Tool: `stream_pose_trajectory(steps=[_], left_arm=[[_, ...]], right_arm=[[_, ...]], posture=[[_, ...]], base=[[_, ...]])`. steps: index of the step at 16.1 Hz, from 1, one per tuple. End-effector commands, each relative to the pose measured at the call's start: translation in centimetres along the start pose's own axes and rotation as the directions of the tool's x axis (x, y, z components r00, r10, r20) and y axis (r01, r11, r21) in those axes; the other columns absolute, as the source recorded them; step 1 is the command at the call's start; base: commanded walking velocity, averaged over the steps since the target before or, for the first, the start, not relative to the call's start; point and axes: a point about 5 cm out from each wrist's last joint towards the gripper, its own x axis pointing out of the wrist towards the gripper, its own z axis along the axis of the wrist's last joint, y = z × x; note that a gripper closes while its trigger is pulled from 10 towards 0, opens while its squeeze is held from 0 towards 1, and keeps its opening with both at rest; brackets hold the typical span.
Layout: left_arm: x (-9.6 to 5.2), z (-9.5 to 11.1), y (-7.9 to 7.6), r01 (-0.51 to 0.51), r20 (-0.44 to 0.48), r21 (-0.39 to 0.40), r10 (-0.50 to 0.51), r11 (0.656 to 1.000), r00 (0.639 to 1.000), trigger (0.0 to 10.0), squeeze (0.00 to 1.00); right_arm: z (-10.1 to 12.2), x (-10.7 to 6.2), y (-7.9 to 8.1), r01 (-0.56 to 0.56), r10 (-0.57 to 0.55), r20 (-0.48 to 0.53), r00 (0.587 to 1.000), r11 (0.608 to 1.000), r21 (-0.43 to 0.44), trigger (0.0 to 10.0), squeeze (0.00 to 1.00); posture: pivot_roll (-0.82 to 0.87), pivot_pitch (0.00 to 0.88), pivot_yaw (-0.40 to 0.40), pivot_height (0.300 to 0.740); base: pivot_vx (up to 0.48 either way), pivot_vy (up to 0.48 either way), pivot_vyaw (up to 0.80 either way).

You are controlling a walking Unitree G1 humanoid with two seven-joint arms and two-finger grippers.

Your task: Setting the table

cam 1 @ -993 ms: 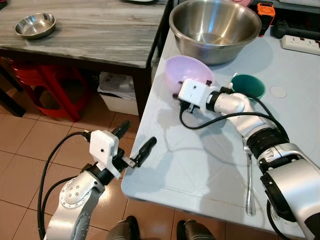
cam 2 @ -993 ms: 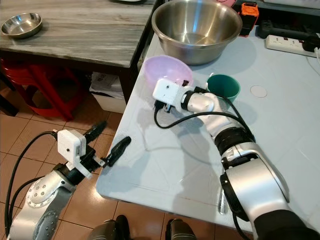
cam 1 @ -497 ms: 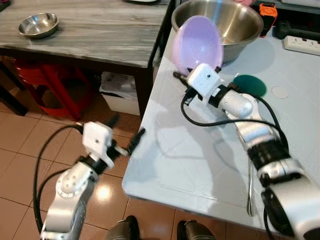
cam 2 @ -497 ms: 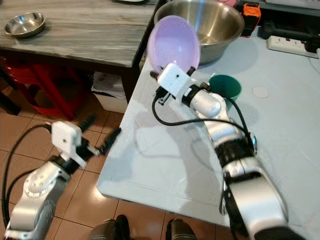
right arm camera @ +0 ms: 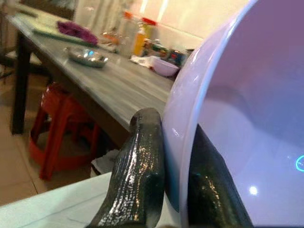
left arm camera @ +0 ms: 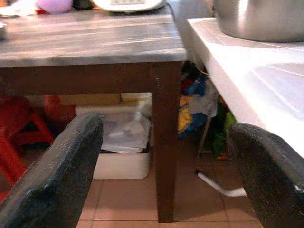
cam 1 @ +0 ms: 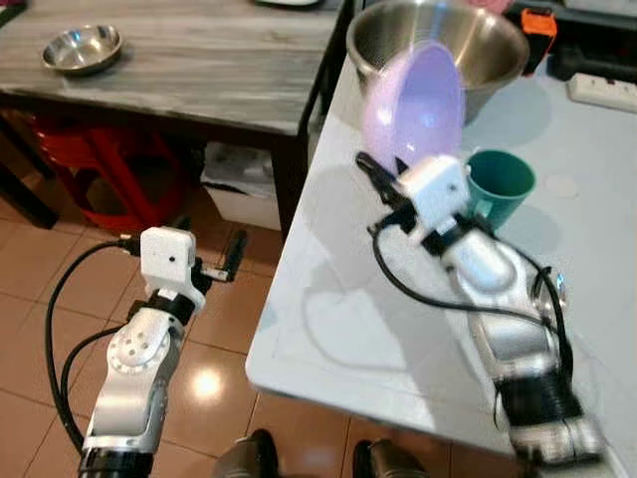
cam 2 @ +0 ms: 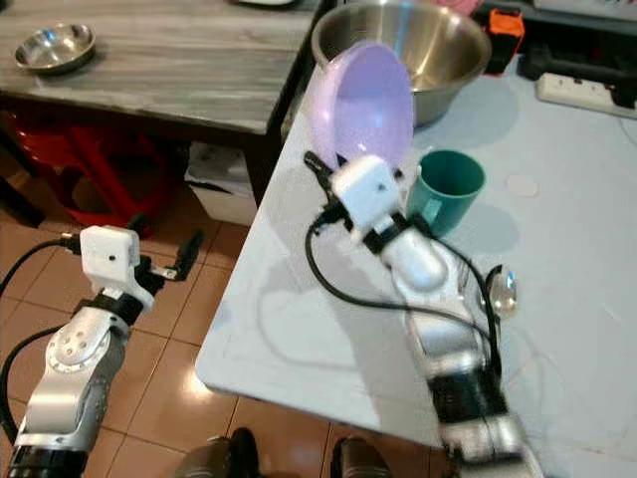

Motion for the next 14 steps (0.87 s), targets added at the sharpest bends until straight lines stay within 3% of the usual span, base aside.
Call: stream_pose_trajectory(steps=[1, 2, 3, 5, 6, 8, 14], left_arm=[[0.0, -0.2, 0.3, -0.031, -0.003, 0.010, 0.031, 0.999, 1.000, 10.0, 0.00], [0.1, -0.1, 0.4, -0.046, 0.002, 0.003, 0.046, 0.999, 0.999, 10.0, 0.00], [0.1, 0.0, 0.7, -0.063, 0.006, -0.006, 0.063, 0.998, 0.998, 10.0, 0.00], [0.0, 0.0, 0.9, -0.064, 0.006, -0.013, 0.064, 0.998, 0.998, 10.0, 0.00], [-0.1, 0.0, 0.7, -0.062, 0.007, -0.013, 0.063, 0.998, 0.998, 10.0, 0.00], [0.1, -0.1, 0.4, -0.054, 0.007, -0.023, 0.054, 0.998, 0.999, 10.0, 0.00], [0.5, -0.1, -0.1, -0.057, 0.022, -0.061, 0.058, 0.997, 0.998, 10.0, 0.00]], right_arm=[[0.7, -0.4, 0.6, 0.024, -0.024, 0.012, 1.000, 0.999, 0.031, 0.0, 0.00], [0.5, -0.9, 1.3, 0.040, -0.040, -0.004, 0.999, 0.997, 0.058, 0.0, 0.00], [0.1, -1.6, 2.0, 0.115, -0.111, -0.045, 0.993, 0.988, 0.102, 10.0, 0.00], [-0.1, -2.1, 1.8, 0.197, -0.191, -0.064, 0.979, 0.976, 0.090, 10.0, 0.00], [-0.9, -2.7, 1.4, 0.290, -0.273, -0.133, 0.953, 0.948, 0.130, 10.0, 0.00], [-1.1, -3.2, 1.0, 0.340, -0.318, -0.165, 0.934, 0.932, 0.126, 10.0, 0.00], [-1.2, -3.1, 0.6, 0.333, -0.312, -0.173, 0.934, 0.937, 0.107, 10.0, 0.00]], posture=[[-0.14, 0.205, 0.033, 0.740], [-0.14, 0.205, 0.033, 0.740], [-0.12, 0.201, 0.028, 0.740], [-0.12, 0.202, 0.029, 0.740], [-0.12, 0.203, 0.031, 0.740], [-0.13, 0.203, 0.035, 0.740], [-0.14, 0.192, 0.019, 0.740]], base=[[0.000, 0.000, 0.00], [0.000, 0.000, 0.00], [0.000, 0.000, 0.00], [0.000, 0.000, 0.00], [0.000, 0.000, 0.00], [0.000, 0.000, -0.40], [0.000, 0.289, -0.73]])
